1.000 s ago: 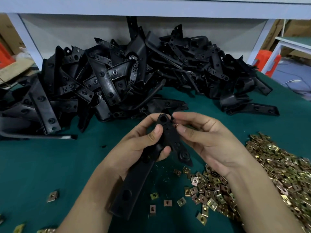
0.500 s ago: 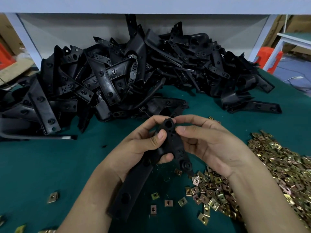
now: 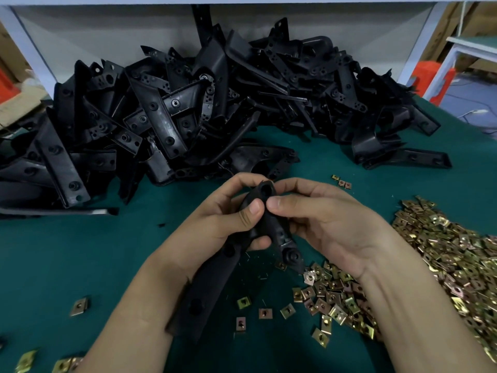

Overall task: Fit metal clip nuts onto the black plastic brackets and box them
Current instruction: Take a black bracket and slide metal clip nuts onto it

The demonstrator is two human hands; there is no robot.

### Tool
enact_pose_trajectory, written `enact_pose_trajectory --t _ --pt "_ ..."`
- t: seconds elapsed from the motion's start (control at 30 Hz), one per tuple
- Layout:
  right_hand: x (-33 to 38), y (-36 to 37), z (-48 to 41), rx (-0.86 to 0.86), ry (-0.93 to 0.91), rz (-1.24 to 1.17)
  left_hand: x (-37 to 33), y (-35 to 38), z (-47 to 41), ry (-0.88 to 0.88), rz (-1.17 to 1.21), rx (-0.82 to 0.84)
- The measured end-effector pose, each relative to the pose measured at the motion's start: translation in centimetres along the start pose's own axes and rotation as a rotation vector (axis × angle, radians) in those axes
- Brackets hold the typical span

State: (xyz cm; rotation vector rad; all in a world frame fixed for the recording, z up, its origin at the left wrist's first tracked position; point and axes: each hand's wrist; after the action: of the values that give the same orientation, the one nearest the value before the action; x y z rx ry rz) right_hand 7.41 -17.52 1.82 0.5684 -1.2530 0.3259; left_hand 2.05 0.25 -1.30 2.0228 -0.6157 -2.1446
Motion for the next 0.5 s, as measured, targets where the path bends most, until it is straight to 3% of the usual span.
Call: enact_pose_trajectory --t 0.13,0.23,0.4,0.5 --pt "0.2 -0.1 0.0 -0.133 -0.048 0.045 0.4 -0.2 -0.4 0.06 0.169 -0.084" --pt "0.2 -1.9 -0.2 -0.302 -0.058 0.387 0.4 -0.8 -0.5 0.13 0.291 -0.121" --pt "0.0 -3.6 0.6 0.125 0.112 1.052 0.6 -1.1 -0.5 0.115 0.346 -0.143" --pt "-0.4 -3.1 0.3 0.157 0.146 1.151 0.9 -1.0 -0.7 0.095 0.351 -0.159"
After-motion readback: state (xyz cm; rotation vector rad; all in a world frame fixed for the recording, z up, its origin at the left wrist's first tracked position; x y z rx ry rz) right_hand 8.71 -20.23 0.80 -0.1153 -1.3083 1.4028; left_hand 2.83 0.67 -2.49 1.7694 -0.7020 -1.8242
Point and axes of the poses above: each hand's wrist, its own z-axis away from the middle knuckle, its own y-axis out of the palm, x = y × z, and after that the axes turned 1 degree about -y, right-handed
